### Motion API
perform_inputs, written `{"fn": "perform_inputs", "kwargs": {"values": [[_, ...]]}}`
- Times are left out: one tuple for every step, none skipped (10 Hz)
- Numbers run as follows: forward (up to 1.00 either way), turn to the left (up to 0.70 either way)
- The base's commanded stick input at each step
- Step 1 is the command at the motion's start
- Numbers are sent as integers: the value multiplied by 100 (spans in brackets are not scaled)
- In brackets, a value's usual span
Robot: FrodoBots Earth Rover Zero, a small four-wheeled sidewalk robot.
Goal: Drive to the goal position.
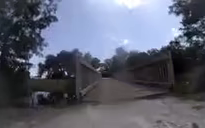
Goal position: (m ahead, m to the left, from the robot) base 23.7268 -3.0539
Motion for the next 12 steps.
{"fn": "perform_inputs", "kwargs": {"values": [[85,0],[85,0],[85,0],[85,0],[85,0],[85,0],[85,0],[85,0],[85,0],[85,0],[85,0],[85,0]]}}
